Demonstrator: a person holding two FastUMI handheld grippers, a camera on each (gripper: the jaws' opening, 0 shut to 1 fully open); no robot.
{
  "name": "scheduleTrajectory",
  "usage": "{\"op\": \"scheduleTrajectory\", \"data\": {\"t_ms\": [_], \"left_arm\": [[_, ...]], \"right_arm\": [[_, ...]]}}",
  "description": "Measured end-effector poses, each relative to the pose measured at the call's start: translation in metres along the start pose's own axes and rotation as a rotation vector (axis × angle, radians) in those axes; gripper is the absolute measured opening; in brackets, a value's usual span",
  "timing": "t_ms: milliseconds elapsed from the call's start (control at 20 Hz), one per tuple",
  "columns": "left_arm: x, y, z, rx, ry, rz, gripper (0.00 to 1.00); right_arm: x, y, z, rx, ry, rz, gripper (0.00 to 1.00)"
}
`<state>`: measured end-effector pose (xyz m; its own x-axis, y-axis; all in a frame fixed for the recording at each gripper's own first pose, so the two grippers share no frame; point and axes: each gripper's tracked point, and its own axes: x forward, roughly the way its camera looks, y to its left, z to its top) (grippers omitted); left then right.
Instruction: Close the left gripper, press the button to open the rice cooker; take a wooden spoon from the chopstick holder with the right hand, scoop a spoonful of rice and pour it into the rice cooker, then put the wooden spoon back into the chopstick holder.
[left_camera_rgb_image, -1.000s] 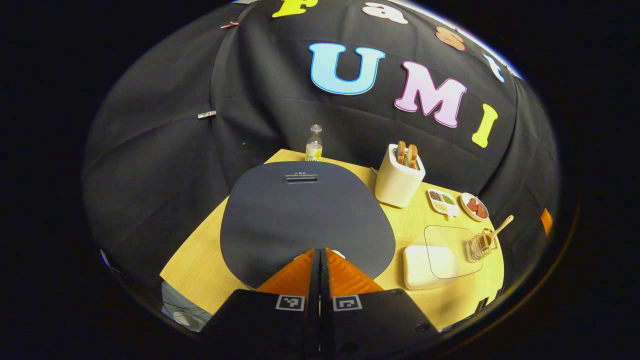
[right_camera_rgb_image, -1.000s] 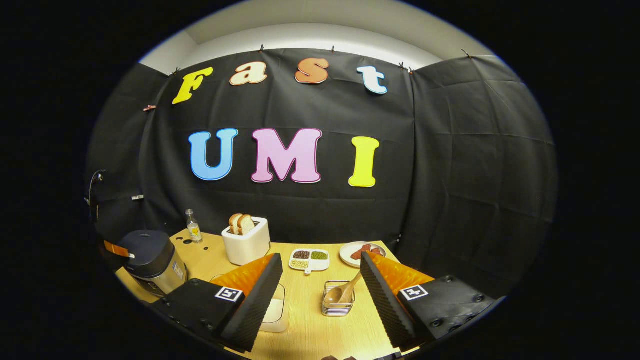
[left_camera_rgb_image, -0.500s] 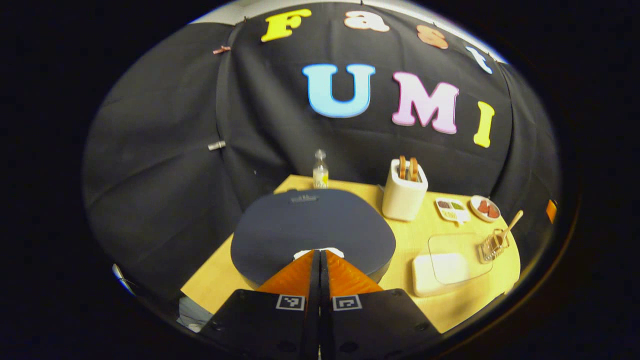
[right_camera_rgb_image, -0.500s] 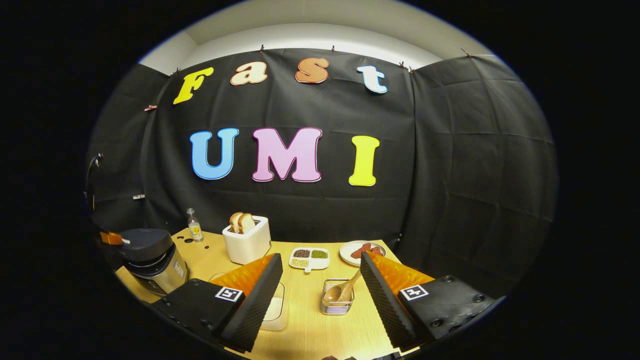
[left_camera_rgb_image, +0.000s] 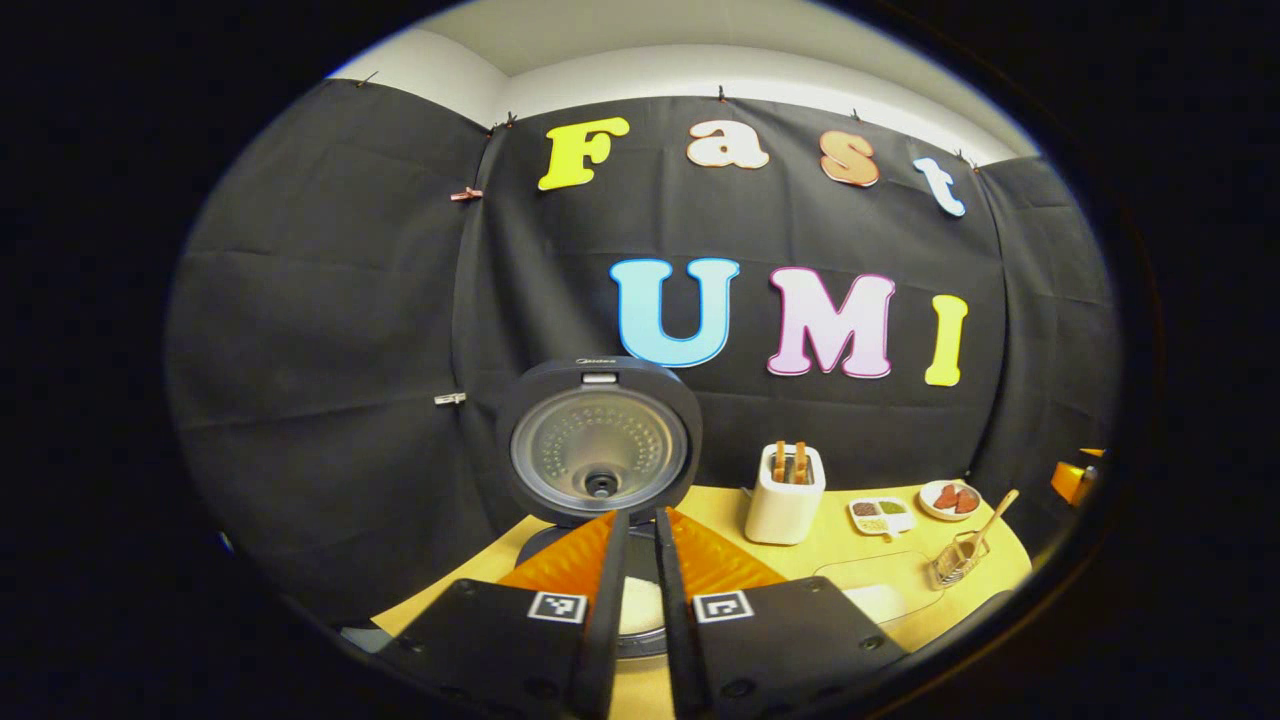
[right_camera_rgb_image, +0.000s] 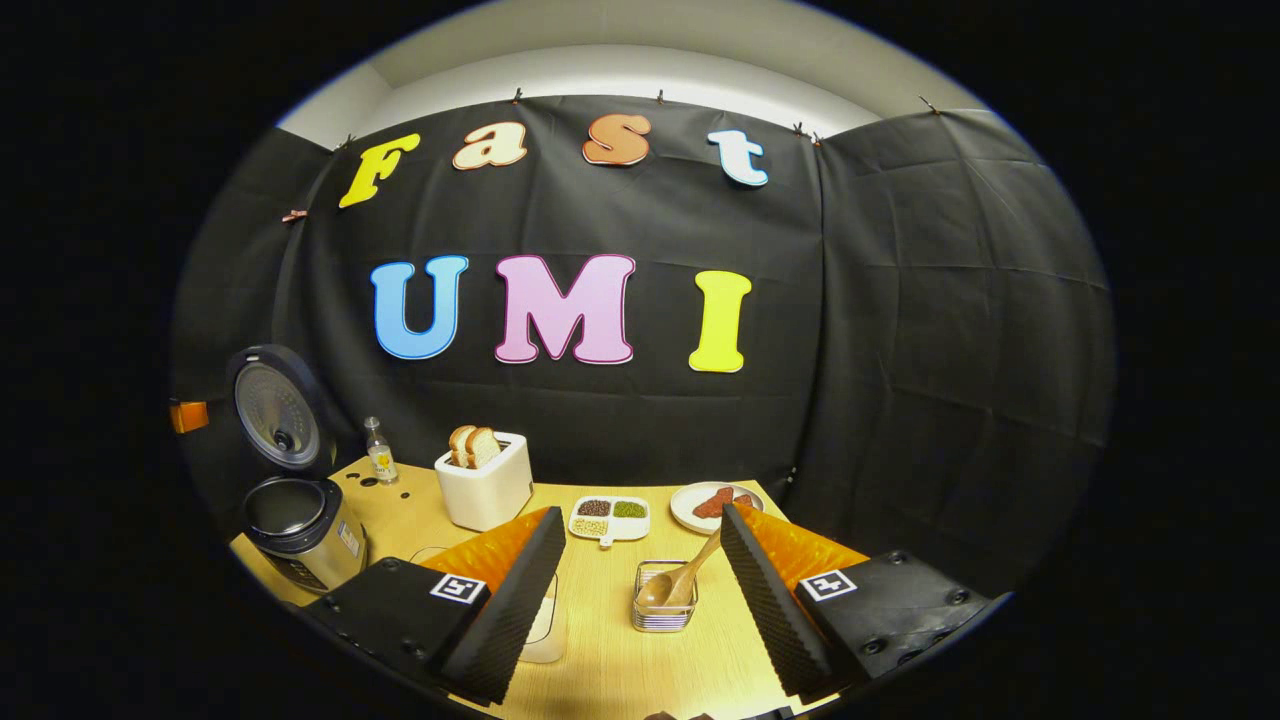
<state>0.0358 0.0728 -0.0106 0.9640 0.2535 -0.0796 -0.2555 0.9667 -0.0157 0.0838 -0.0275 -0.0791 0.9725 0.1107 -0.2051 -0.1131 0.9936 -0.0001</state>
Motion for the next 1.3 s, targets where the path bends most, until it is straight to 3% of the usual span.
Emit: {"op": "scheduleTrajectory", "data": {"t_ms": [250,300,750,1300], "left_arm": [[-0.008,-0.013,-0.001,0.038,-0.018,-0.016,0.89],[-0.009,-0.016,-0.004,0.048,-0.02,-0.017,0.95],[-0.023,-0.041,-0.033,0.058,0.053,0.009,0.96],[-0.048,-0.049,-0.085,-0.036,0.192,0.193,0.96]], "right_arm": [[0.017,-0.005,-0.011,-0.007,0.031,0.006,0.98],[0.021,-0.006,-0.015,0.0,0.04,0.008,0.98],[0.075,-0.04,-0.055,0.078,0.156,-0.023,0.98],[0.155,-0.075,-0.149,0.199,0.371,-0.022,0.99]]}}
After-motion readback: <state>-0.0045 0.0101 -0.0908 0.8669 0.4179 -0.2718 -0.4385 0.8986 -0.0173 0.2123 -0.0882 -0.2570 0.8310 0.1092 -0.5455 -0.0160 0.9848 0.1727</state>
